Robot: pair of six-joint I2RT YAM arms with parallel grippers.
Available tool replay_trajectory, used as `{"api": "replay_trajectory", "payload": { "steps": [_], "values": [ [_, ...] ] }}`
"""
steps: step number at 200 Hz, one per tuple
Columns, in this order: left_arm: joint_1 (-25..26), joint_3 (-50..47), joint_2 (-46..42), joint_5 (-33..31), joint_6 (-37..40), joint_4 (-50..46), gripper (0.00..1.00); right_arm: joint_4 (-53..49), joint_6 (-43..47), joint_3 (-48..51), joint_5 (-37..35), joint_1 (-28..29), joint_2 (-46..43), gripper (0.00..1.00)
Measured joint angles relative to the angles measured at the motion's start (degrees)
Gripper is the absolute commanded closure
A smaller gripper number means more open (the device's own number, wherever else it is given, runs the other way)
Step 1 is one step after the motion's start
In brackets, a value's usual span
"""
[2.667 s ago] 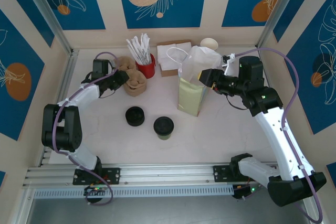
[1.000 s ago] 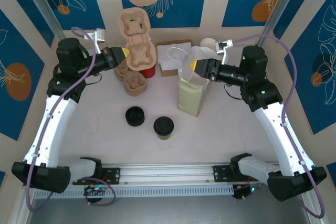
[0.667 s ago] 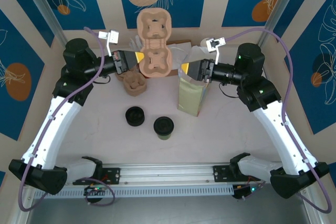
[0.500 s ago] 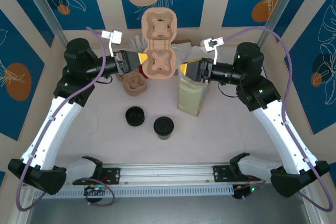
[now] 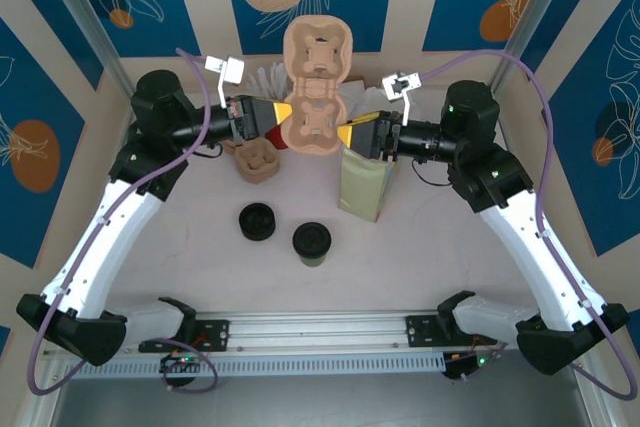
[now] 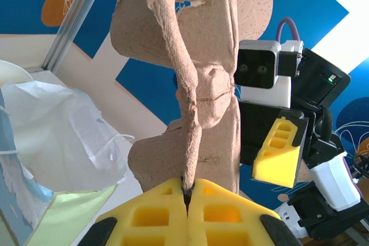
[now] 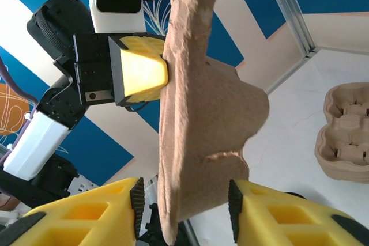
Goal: Pack the takeout coffee
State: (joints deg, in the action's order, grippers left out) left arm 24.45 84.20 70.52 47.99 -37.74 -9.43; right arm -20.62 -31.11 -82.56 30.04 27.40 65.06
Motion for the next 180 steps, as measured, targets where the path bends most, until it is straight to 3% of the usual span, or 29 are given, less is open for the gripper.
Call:
{"api": "replay_trajectory", "payload": {
  "steps": [32, 65, 85, 96, 111, 128, 145, 180],
  "values": [
    [0.8, 0.3, 0.6, 0.0, 0.7, -0.1, 0.96, 0.0, 0.5, 0.0, 0.0, 0.0, 0.0, 0.67],
    [1.5, 0.7, 1.0, 0.0, 1.1, -0.7, 0.96, -0.2, 1.1, -0.2, 0.0, 0.0, 0.0, 0.83],
    [1.6, 1.0, 1.3, 0.0, 1.6, -1.0, 0.95, -1.0, 1.3, -0.6, -0.3, 0.0, 0.0, 0.99],
    [1.6, 1.3, 1.4, -0.2, 2.2, -1.3, 0.88, -1.7, 1.2, -0.9, -1.0, 0.0, 0.0, 1.0],
    [1.7, 2.1, 1.4, -0.5, 3.9, -2.7, 0.64, -2.2, 1.0, -1.1, -1.9, 0.0, 0.0, 1.0],
    [2.1, 4.0, 1.6, -1.5, 6.1, -5.6, 0.51, -2.8, 1.0, -1.2, -3.0, 0.0, 0.0, 1.0],
    [2.4, 6.4, 1.7, -2.8, 9.9, -8.7, 0.42, -3.6, 0.9, -1.2, -4.4, 0.0, 0.0, 1.0],
    [2.9, 12.3, 1.7, -6.7, 19.0, -15.3, 0.35, -7.7, 0.5, -1.7, -6.9, -0.2, 0.0, 1.0]
  ]
}}
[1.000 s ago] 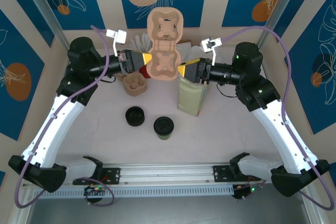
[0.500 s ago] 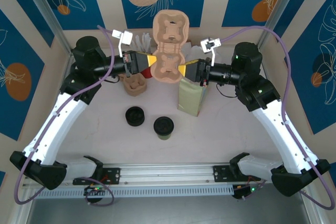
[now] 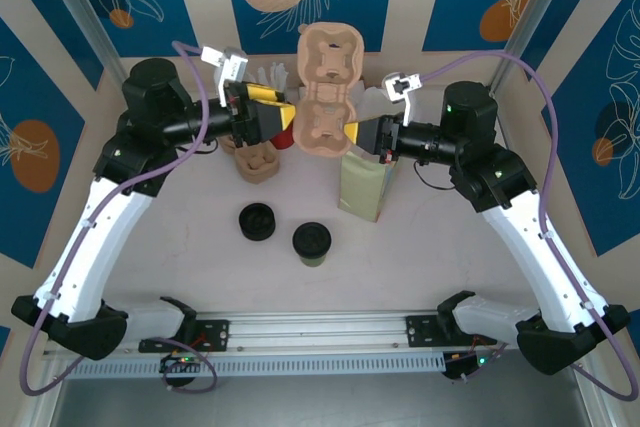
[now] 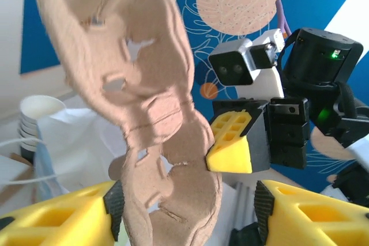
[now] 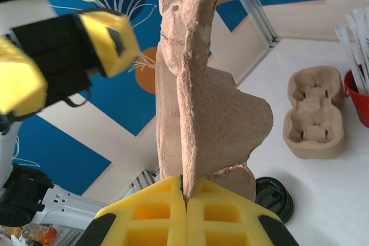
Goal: Pack the takeout coffee
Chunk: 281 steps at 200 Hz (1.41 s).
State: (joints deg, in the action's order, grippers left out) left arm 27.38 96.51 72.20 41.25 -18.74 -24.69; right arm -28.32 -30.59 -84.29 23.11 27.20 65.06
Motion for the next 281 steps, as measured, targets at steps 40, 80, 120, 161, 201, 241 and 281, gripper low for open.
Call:
{"api": "replay_trajectory", "payload": {
  "steps": [40, 80, 120, 161, 201, 241, 281],
  "values": [
    [1.3, 5.9, 0.4, -2.1, 13.3, -6.3, 0.37, -6.8, -0.7, -3.4, -0.4, 0.0, 0.7, 1.0],
    [4.1, 8.3, 2.5, -3.0, 27.8, -13.0, 0.36, -12.4, -1.8, -6.0, 0.5, 0.3, 3.3, 1.0],
    [5.9, 11.6, 6.1, -5.3, 37.3, -20.7, 0.36, -15.8, -2.6, -6.0, 0.7, 2.7, 5.9, 1.0],
    [6.7, 13.6, 7.7, -8.7, 42.8, -26.8, 0.37, -18.0, -2.6, -6.6, 0.4, 6.0, 7.6, 1.0],
    [7.3, 14.5, 8.7, -14.0, 46.1, -31.6, 0.37, -19.1, -2.6, -7.8, -0.3, 8.4, 8.9, 1.0],
    [9.0, 15.8, 11.6, -20.7, 49.0, -36.4, 0.39, -19.8, -2.6, -8.3, -0.7, 9.9, 9.8, 1.0],
    [10.0, 15.9, 13.6, -24.9, 50.4, -39.1, 0.46, -20.5, -2.3, -9.1, -0.7, 10.7, 10.8, 1.0]
  ]
}}
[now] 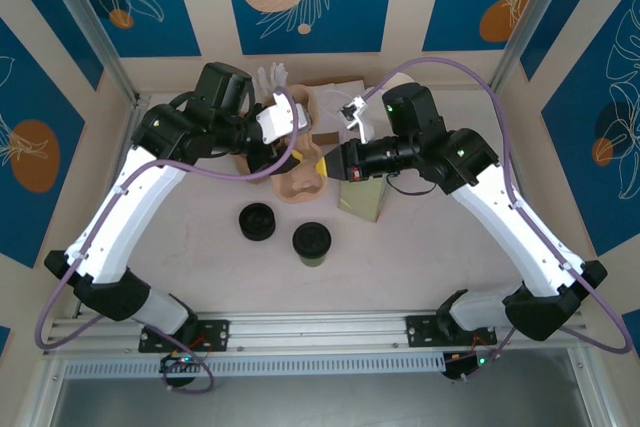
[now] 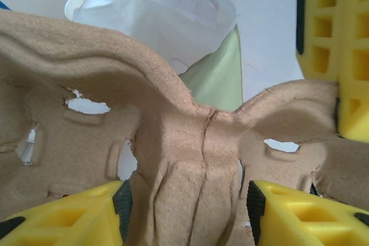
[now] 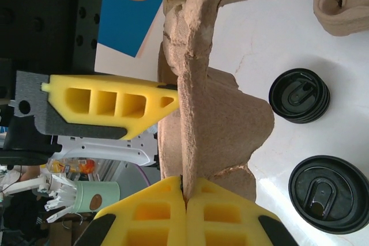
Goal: Pack the takeout coffee
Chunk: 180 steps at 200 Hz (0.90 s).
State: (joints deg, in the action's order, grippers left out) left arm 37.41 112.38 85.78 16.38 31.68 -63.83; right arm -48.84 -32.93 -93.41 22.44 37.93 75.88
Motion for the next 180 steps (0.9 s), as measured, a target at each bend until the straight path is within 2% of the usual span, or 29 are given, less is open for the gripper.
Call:
{"api": "replay_trajectory", "payload": {
  "steps": [102, 151, 180],
  "values": [
    [0.3, -0.5, 0.0, -0.4, 0.4, -0.1, 0.49, -1.0, 0.1, 0.0, 0.0, 0.4, 0.7, 1.0],
    [0.5, -0.7, 0.0, -0.4, 0.7, -0.1, 0.54, -1.5, 0.2, 0.0, -0.2, 0.4, 0.7, 1.0],
    [0.7, -0.9, 0.0, -0.3, 1.4, -0.1, 0.49, -1.6, 0.4, 0.0, -0.4, 0.4, 0.6, 1.0]
  ]
}}
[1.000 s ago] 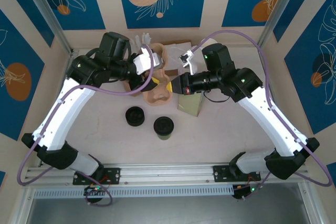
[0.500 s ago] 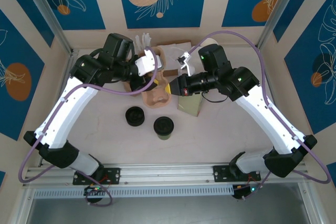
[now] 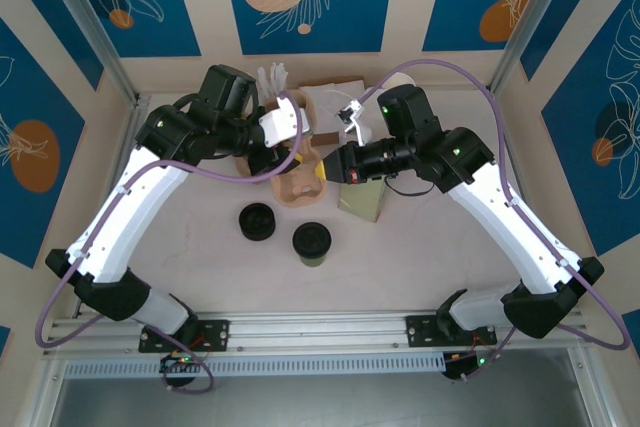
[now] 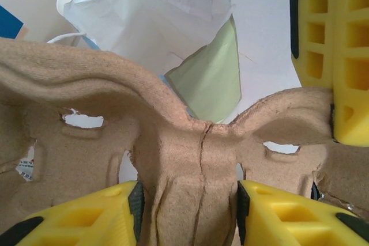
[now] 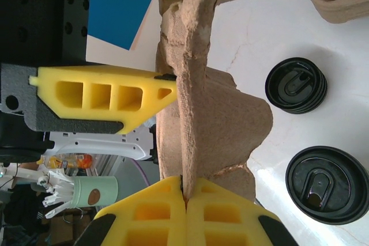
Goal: Pack the takeout coffee
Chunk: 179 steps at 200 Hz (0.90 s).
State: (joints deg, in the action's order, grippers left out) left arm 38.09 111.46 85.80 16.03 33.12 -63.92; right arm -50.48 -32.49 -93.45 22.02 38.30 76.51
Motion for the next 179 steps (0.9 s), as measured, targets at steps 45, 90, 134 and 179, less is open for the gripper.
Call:
{"api": "replay_trajectory", "payload": {
  "steps": [45, 90, 134, 179],
  "values": [
    [0.3, -0.5, 0.1, 0.0, 0.4, 0.0, 0.54, -0.2, 0.0, 0.0, -0.2, 0.0, 0.0, 1.0],
    [0.4, -0.6, 0.5, 0.2, 0.4, 0.1, 0.53, -0.5, 0.0, 0.0, -0.4, 0.0, -0.3, 1.0],
    [0.8, -1.5, 0.6, 0.6, 0.4, 0.9, 0.56, -0.7, 0.0, 0.1, -0.9, 0.0, -1.1, 1.0],
    [1.0, -1.5, 0.6, 0.9, 0.5, 1.1, 0.61, -0.9, 0.0, 0.3, -0.9, -0.1, -1.4, 1.0]
  ]
}}
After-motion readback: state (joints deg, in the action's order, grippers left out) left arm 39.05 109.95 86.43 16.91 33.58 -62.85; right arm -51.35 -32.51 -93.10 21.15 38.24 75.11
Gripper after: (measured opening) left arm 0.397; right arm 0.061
